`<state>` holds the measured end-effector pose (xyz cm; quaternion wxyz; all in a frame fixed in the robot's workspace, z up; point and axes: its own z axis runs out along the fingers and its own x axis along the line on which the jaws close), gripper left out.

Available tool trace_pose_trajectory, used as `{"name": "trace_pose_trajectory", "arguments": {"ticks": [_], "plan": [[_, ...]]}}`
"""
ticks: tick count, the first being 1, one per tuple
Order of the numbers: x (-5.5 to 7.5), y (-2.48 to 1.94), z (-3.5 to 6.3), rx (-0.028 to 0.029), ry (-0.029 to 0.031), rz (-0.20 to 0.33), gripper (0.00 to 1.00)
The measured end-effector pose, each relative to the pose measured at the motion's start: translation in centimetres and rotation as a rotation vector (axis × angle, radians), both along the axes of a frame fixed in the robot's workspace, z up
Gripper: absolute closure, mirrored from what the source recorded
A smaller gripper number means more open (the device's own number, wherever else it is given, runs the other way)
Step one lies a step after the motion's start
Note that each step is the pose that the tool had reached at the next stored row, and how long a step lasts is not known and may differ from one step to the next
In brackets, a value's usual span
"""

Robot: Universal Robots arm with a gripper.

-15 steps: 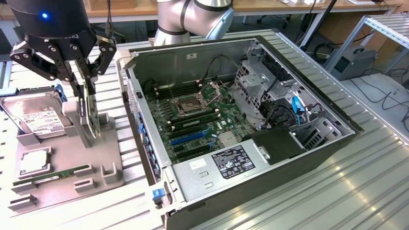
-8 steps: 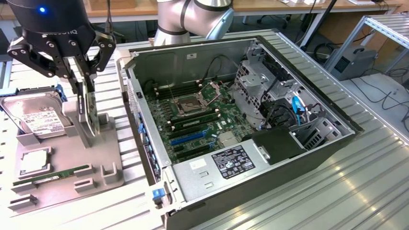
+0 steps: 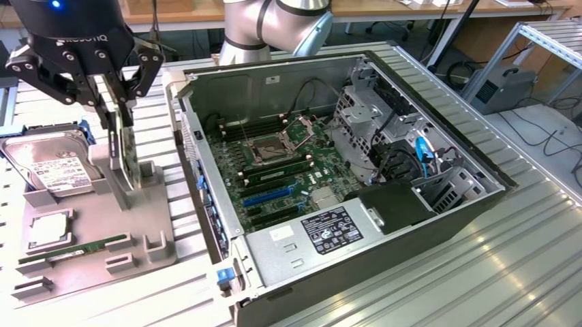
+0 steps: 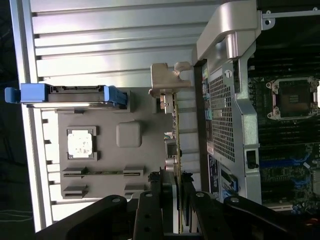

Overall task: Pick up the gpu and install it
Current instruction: 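Pick up the gpu and move the gpu toward the slot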

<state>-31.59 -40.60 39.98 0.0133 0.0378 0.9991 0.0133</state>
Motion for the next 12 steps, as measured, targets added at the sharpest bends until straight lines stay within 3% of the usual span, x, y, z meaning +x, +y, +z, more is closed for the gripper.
{"name": "trace_pose_trajectory", "arguments": {"ticks": [12], "plan": [[0.0,0.00,1.21,0.0000,0.0000,0.000,0.73]]}}
